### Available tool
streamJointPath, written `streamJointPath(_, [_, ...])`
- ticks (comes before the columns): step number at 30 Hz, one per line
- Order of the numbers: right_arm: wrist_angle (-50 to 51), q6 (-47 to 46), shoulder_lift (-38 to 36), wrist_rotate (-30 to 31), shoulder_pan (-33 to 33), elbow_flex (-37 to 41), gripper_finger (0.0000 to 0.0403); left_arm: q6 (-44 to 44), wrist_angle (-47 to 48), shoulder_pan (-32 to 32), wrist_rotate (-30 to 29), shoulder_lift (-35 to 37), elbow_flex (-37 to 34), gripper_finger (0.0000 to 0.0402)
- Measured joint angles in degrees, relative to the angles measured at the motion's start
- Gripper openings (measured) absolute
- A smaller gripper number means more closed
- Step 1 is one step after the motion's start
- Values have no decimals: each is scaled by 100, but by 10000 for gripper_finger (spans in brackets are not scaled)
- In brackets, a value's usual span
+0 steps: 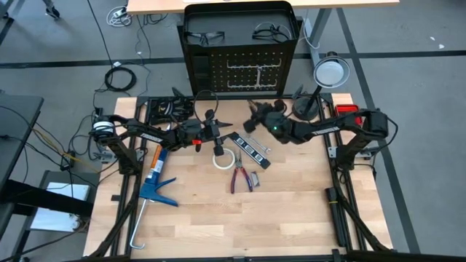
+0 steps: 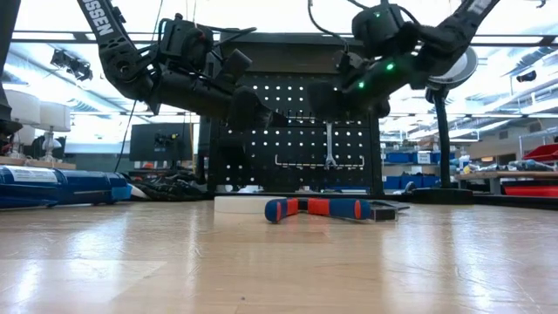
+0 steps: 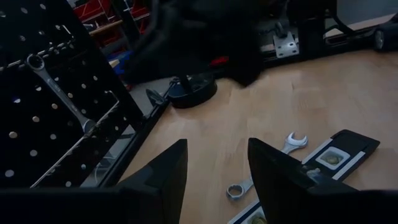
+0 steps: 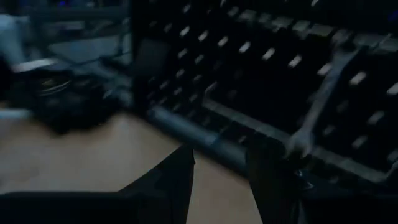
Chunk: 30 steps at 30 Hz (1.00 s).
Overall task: Hang tools onto peg board
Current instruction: Unhang the silver wrench from the black peg board
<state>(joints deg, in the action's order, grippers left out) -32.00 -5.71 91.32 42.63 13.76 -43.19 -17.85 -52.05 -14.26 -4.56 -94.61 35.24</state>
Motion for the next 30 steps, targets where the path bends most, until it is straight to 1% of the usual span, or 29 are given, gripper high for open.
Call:
streamJointPath(4, [-1498, 821, 585, 103, 374, -5, 154, -6, -2, 0, 0, 0, 0, 172])
streamJointPath(8, [-2128, 1327, 1188, 338, 648, -216, 154, -11, 17, 0, -75, 0, 0, 172])
streamJointPath(15, [-2225, 1941, 1900, 520, 971, -975, 160, -141, 59, 0, -93, 0, 0, 172])
streamJointPath(18, [-2245, 1943, 1971, 923, 1032, -1172, 169, -142, 61, 0, -96, 0, 0, 172])
streamJointPath(22, [-2283, 1932, 1972, 994, 1083, -1256, 192, -142, 72, 0, -99, 0, 0, 172])
streamJointPath(24, [-2287, 1819, 1972, 986, 1124, -1273, 206, -142, 72, 0, -101, 0, 0, 172])
streamJointPath(27, [-2281, 1352, 1974, 981, 1260, -1273, 225, -142, 72, 0, -103, 0, 0, 172])
streamJointPath(30, [-2278, 1079, 1974, 865, 1425, -1273, 238, -142, 81, 0, -107, 0, 0, 172])
